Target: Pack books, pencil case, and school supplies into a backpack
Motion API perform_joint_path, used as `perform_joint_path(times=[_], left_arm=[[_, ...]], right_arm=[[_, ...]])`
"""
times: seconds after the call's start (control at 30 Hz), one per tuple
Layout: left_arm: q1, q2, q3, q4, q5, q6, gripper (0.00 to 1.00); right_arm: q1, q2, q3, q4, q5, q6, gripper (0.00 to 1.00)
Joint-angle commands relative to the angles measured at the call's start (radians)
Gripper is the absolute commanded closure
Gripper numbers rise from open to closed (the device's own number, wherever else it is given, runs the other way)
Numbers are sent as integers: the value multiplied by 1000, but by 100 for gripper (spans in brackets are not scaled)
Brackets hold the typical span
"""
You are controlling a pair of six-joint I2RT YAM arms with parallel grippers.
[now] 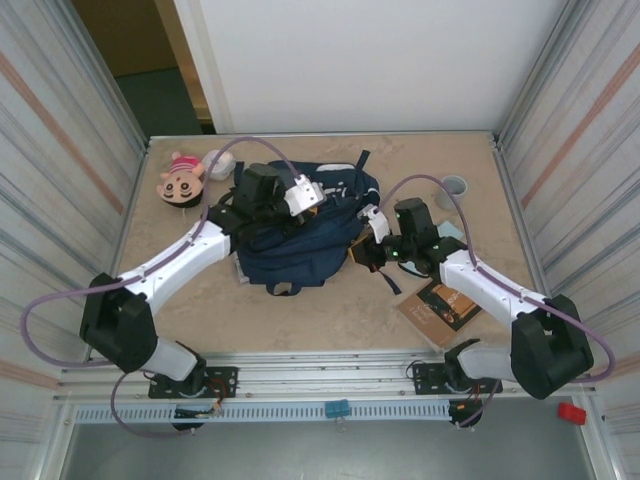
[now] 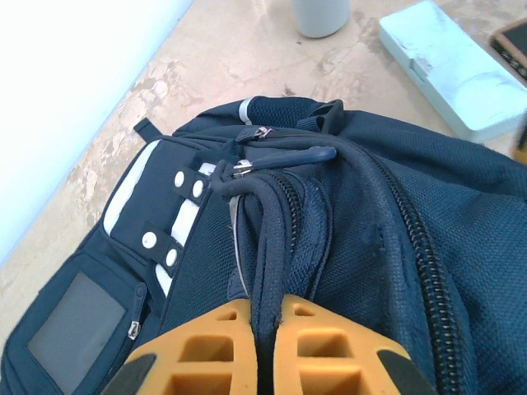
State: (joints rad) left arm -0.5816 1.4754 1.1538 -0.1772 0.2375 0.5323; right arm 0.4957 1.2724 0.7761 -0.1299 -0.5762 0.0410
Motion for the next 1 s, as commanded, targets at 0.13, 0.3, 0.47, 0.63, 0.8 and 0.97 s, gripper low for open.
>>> perform_joint_path(times=[0.13,0.3,0.47,0.63,0.8,0.97], left_arm=[[-38,93,53,201,-233,-305,100],[-76,160,105,217,-307,-412,100],[-102,182,97,271,-254,-413,100],[-90,134,45,310,-119,-307,100],[-17,70,-31,376,166,-258,100],[27,41,-58,389,346,-216,100]], right_arm=[[121,4,74,-13,-35,104,98],[165,45,92,26,0,222,98],[198,63,94,59,9,315,94],[139,14,40,105,36,513,49],[35,-46,-54,185,66,772,21],[-12,-40,-79,258,56,953,17]])
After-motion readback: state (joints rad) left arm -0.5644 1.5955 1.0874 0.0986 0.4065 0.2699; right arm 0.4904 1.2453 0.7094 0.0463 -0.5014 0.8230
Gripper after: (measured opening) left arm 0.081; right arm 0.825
